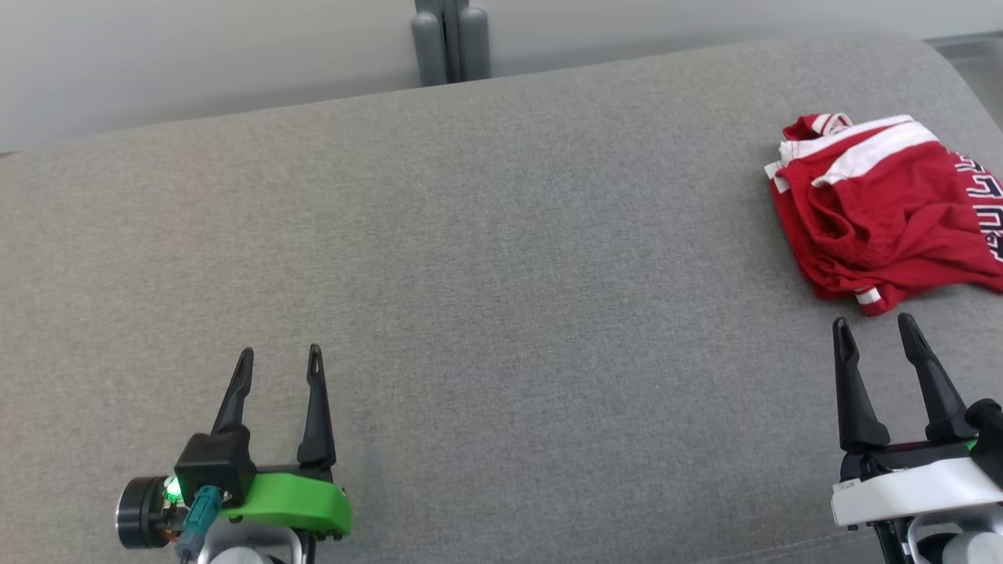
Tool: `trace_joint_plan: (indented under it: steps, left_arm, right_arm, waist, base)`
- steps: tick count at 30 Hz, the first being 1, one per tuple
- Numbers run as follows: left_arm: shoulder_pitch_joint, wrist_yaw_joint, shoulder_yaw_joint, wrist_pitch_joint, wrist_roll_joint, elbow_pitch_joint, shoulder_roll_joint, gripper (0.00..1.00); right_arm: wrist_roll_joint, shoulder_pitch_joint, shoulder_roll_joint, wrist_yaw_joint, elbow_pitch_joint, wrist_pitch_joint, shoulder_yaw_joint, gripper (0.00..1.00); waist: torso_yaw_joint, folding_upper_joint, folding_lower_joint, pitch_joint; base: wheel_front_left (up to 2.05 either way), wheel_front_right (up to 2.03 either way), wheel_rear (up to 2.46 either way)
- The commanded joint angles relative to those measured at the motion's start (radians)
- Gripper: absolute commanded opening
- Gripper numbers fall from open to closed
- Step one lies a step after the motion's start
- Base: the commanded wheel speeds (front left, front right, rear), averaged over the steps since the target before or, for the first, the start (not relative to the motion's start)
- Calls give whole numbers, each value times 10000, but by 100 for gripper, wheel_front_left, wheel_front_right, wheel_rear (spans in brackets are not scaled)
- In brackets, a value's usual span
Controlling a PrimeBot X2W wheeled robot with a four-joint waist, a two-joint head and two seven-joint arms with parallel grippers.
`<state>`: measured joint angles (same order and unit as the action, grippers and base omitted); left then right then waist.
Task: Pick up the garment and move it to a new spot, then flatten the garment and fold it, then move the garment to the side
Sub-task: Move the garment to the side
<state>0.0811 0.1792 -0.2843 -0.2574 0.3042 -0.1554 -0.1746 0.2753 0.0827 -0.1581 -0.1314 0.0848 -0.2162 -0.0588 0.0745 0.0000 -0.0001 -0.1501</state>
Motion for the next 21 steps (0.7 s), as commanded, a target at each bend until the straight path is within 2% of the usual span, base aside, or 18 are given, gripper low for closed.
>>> trace_joint_plan:
  steps: [1, 7, 21]
  left_arm:
    - [-279, 38, 88, -53, 33, -29, -116, 100]
    - [-984, -38, 242, -70, 176, -171, -298, 100]
    - [-1563, -156, 401, -76, 299, -416, -289, 100]
  right_arm:
    - [-104, 200, 29, 17, 88, 106, 29, 100]
    - [-261, 651, 203, 17, 222, 500, 181, 100]
    - [-515, 1417, 348, 17, 536, 998, 342, 100]
  waist:
    - [-694, 0, 1, 710]
    - [-957, 0, 1, 1302]
    - [-848, 0, 1, 1878]
  base:
    - [0, 0, 0]
    - [0, 0, 0]
    - [0, 0, 0]
